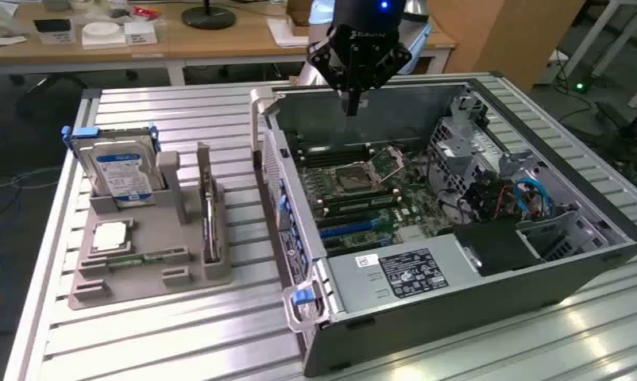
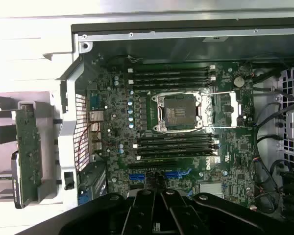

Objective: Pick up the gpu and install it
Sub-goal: 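Reach for the gpu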

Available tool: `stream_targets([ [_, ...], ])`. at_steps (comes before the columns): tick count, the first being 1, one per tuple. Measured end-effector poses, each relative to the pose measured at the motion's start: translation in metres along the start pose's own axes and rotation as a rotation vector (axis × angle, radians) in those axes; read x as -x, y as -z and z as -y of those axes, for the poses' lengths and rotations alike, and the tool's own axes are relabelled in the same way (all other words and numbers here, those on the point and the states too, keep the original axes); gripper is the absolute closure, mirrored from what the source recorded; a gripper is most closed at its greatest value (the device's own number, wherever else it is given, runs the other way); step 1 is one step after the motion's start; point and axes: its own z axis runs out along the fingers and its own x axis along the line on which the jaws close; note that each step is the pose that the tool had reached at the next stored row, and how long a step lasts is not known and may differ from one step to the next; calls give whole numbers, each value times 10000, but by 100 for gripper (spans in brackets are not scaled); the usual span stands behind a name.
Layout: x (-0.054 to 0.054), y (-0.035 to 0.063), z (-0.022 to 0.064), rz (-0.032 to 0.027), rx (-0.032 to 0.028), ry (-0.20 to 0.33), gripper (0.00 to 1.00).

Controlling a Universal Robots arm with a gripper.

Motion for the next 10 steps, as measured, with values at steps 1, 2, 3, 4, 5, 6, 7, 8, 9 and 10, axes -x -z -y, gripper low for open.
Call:
stream_targets([
  [1, 0, 0, 0, 1, 0, 0, 90],
  [2, 0, 0, 0, 0, 1, 0, 90],
  [3, 0, 0, 0, 0, 1, 1, 90],
  [4, -4, -1, 0, 1, 1, -1, 90],
  [5, -12, -1, 1, 1, 2, -1, 90],
  [6, -22, 0, 2, 1, 0, -1, 90],
  [7, -33, 1, 3, 0, -1, 0, 90],
  [8, -47, 1, 4, 1, 0, 0, 90],
  [9, -62, 1, 5, 0, 0, -1, 90],
  [10, -79, 2, 6, 1, 0, -1, 90],
])
